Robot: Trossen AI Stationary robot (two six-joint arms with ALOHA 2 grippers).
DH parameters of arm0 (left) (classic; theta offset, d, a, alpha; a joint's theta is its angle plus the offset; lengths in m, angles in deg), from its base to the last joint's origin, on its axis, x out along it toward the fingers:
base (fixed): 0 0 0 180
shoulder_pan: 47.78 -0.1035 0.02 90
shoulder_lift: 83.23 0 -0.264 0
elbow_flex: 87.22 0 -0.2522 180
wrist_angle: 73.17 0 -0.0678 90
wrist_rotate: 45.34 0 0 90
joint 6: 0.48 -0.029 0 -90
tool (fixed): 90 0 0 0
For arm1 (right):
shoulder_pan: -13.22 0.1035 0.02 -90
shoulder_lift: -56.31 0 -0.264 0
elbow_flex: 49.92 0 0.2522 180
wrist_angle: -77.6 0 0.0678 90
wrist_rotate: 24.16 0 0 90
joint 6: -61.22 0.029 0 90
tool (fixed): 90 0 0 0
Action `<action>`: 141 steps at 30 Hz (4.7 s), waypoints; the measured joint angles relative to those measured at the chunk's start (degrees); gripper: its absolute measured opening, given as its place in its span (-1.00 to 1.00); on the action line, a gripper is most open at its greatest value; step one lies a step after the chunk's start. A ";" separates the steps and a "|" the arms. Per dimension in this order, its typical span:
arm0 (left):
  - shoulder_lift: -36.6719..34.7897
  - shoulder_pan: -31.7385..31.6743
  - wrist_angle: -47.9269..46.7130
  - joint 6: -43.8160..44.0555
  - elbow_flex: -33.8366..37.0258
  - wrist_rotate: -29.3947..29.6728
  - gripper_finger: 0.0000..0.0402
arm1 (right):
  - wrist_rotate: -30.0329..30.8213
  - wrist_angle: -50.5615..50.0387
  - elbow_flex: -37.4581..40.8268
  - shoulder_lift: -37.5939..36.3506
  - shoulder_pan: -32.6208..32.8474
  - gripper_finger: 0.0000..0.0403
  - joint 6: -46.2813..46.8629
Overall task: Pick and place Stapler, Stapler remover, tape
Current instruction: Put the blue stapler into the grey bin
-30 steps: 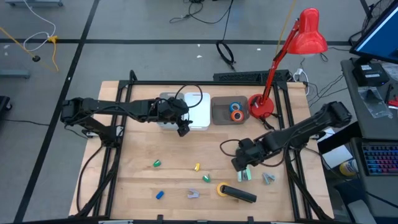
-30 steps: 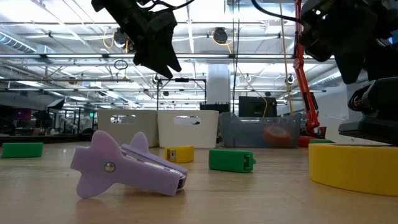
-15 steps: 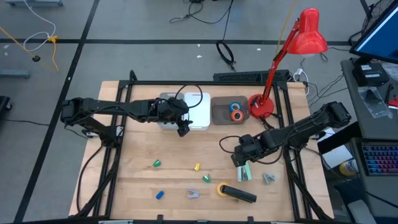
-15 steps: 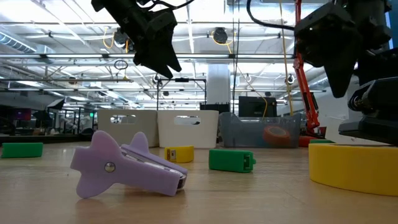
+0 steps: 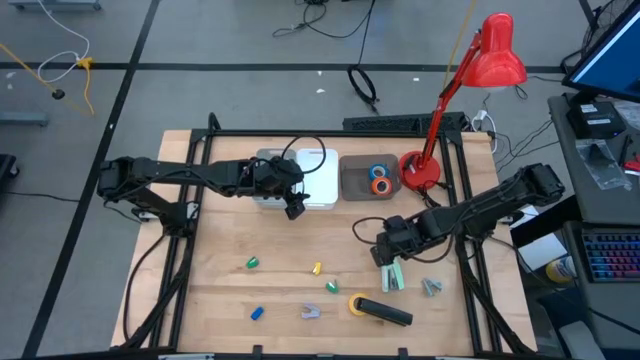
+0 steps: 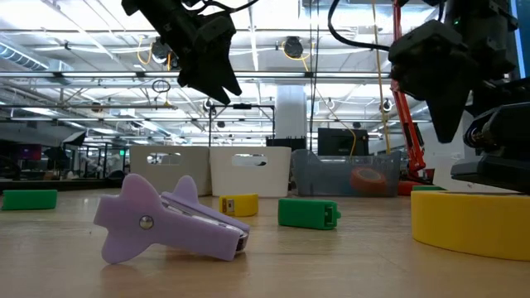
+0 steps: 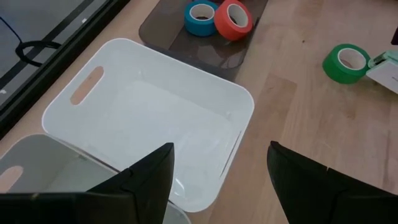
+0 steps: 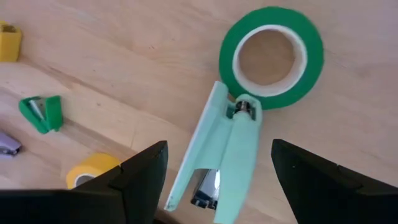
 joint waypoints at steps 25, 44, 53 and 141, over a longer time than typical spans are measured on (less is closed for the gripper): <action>0.00 0.00 1.01 -0.15 0.00 0.02 0.28 | -2.95 2.63 0.04 5.14 -1.10 0.38 -1.75; 0.00 0.00 0.92 -0.22 0.00 0.01 0.28 | -1.62 3.32 0.04 5.14 -1.06 0.38 -1.99; 0.00 0.00 0.92 -0.22 0.00 0.00 0.28 | -1.45 3.31 0.04 5.14 -1.06 0.38 -1.99; 0.00 0.07 7.32 2.93 0.00 -0.11 0.28 | 4.79 8.55 0.04 -7.34 -11.61 -0.26 -10.26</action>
